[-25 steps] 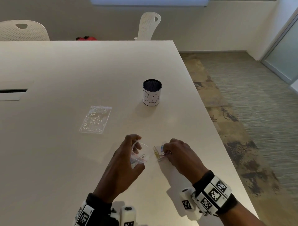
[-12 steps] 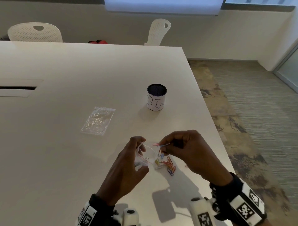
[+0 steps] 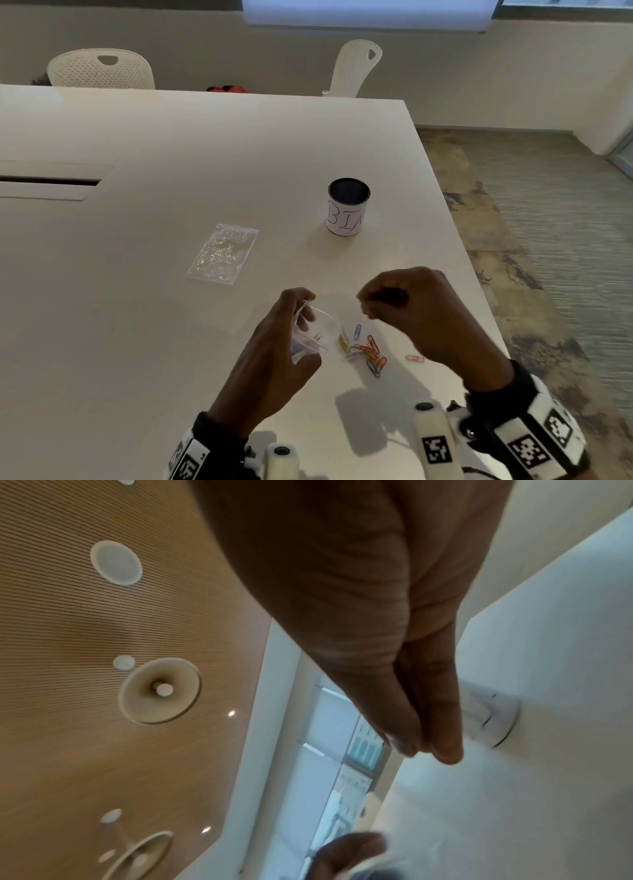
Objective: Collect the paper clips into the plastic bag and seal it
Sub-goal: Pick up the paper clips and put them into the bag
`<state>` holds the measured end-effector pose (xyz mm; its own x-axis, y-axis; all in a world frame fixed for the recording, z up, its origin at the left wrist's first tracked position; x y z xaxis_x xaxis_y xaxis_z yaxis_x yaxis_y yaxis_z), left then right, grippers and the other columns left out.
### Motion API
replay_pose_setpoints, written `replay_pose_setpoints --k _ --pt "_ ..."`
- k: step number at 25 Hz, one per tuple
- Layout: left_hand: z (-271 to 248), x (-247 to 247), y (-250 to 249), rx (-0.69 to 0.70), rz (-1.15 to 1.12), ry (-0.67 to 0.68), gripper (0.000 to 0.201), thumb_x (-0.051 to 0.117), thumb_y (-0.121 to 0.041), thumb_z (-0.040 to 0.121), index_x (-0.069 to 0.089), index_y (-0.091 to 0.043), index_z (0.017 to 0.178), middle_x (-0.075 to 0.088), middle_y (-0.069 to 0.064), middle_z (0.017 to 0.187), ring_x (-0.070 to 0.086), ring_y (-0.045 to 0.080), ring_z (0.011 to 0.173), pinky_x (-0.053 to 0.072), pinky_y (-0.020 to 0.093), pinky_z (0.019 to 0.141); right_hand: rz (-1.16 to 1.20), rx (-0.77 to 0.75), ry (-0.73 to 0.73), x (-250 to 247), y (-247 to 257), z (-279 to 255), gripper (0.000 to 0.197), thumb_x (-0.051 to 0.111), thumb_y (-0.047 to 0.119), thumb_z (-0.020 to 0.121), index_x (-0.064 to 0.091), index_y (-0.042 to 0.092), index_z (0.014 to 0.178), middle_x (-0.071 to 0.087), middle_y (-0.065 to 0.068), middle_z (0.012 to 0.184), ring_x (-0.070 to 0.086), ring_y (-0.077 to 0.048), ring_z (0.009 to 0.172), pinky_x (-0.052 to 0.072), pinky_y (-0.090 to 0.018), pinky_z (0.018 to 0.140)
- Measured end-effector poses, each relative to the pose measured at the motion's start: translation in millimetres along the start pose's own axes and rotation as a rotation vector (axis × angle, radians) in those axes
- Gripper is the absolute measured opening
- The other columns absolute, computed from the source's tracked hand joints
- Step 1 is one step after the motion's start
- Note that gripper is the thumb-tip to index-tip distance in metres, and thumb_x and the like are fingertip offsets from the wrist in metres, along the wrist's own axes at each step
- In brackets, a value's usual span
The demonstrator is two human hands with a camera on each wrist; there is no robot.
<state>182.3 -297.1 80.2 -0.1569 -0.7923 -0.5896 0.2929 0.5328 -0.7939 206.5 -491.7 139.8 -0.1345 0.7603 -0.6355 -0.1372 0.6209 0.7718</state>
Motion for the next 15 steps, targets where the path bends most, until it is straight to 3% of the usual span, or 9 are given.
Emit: replay_pose_setpoints --k 3,7,10,13,15 --pt "-1 0 1 -0.007 -0.009 0.009 0.071 0.079 -0.010 0.082 0.038 -0.040 0.131 0.057 -0.019 0.112 0.061 0.010 0.108 0.054 0.014 0.080 -0.173 0.189 -0.007 -10 -57 -15 0.021 0.085 0.023 0.082 0.078 0.021 0.102 0.073 0.013 0.086 0.070 0.004 0.079 0.059 -0.013 0.081" --pt "1 0 2 -0.008 -0.008 0.023 0.073 0.079 -0.008 0.080 0.037 -0.041 0.130 0.058 -0.020 0.111 0.061 0.009 0.107 0.055 0.015 0.081 -0.451 0.395 0.120 14 -107 -43 0.051 0.085 0.043 0.079 0.066 0.023 0.121 0.065 0.005 0.108 0.065 -0.009 0.092 0.055 -0.025 0.081" --pt "1 0 3 -0.011 -0.010 0.036 0.074 0.082 -0.009 0.080 0.038 -0.040 0.131 0.058 -0.019 0.112 0.062 0.009 0.107 0.054 0.013 0.082 -0.551 0.448 0.082 26 -109 -56 0.043 0.081 0.039 0.084 0.062 0.020 0.117 0.063 -0.001 0.112 0.065 -0.018 0.099 0.047 -0.024 0.080" --pt "0 -4 3 -0.013 -0.001 0.033 0.075 0.080 -0.007 0.079 0.038 -0.040 0.132 0.058 -0.019 0.112 0.061 0.009 0.108 0.052 0.011 0.084 -0.490 0.440 0.035 42 -97 -53 0.026 0.073 0.027 0.093 0.063 0.017 0.114 0.067 -0.005 0.112 0.066 -0.020 0.099 0.054 -0.028 0.084" --pt "0 -6 2 -0.011 0.001 0.031 0.075 0.080 -0.007 0.078 0.038 -0.038 0.132 0.057 -0.019 0.112 0.060 0.008 0.108 0.050 0.010 0.084 -0.414 0.429 0.051 53 -91 -44 0.025 0.071 0.024 0.095 0.065 0.016 0.117 0.068 -0.005 0.112 0.066 -0.019 0.098 0.056 -0.032 0.087"
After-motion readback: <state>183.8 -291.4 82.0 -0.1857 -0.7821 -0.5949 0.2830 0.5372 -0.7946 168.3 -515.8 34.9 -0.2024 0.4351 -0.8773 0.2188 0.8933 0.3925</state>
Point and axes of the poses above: each hand's wrist, its own z-axis towards the middle knuckle, its own x-axis out of the palm, y = z × x, the point moved 9 cm from there along z, towards the middle knuckle
